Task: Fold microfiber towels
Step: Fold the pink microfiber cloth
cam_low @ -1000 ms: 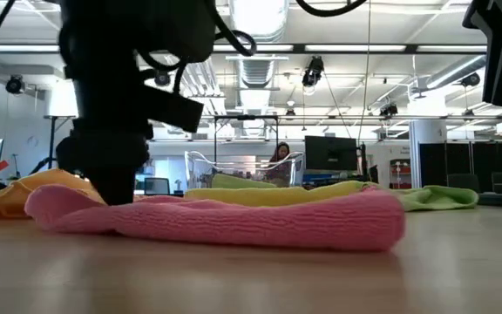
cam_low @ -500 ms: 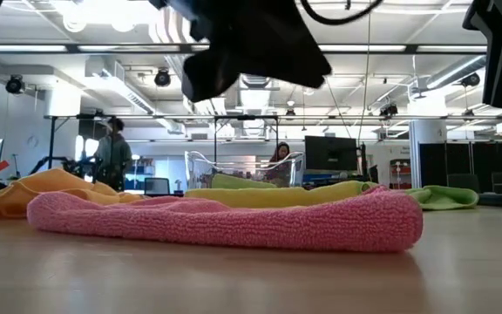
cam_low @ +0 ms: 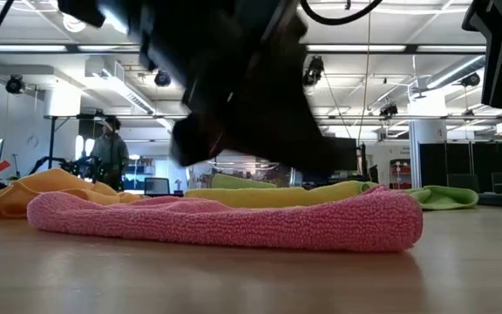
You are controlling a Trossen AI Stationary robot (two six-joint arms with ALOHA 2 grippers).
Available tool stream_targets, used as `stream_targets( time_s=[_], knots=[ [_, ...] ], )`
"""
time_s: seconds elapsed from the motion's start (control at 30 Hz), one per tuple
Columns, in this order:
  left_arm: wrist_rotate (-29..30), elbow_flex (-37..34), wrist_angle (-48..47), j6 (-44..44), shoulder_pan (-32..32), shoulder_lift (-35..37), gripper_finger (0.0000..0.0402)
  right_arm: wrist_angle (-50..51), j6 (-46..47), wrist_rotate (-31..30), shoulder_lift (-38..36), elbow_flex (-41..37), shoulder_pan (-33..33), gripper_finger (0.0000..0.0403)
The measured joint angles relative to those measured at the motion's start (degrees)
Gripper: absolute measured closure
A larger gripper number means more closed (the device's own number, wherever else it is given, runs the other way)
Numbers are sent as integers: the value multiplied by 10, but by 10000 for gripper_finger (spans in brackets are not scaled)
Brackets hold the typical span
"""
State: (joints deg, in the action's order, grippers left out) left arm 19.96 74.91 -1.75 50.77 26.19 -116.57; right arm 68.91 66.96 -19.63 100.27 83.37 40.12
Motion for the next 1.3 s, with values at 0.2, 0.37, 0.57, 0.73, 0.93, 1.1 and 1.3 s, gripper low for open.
stream_targets(
  time_s=[0.2, 0.37, 0.57, 0.73, 0.93, 1.1, 1.3],
  knots=[
    [-28, 1, -34, 18, 10, -20, 375, -5, 0, 0, 0, -1, 0, 300],
    [-78, 5, -132, -13, 21, -9, 375, -5, 0, 0, 0, -2, 0, 300],
    [-129, 13, -307, -108, 43, 16, 375, -5, -1, -3, 0, -3, 0, 300],
    [-174, 18, -429, -211, 61, 32, 375, -7, -1, -14, 0, -3, 0, 300],
    [-212, 20, -471, -289, 97, 47, 375, -7, -5, -14, 0, -4, 0, 300],
    [-219, 20, -467, -287, 124, 51, 375, -8, -8, -15, 0, -4, 0, 300],
    [-218, 35, -470, -241, 136, 57, 375, -8, -16, -15, 0, -5, 0, 300]
  ],
)
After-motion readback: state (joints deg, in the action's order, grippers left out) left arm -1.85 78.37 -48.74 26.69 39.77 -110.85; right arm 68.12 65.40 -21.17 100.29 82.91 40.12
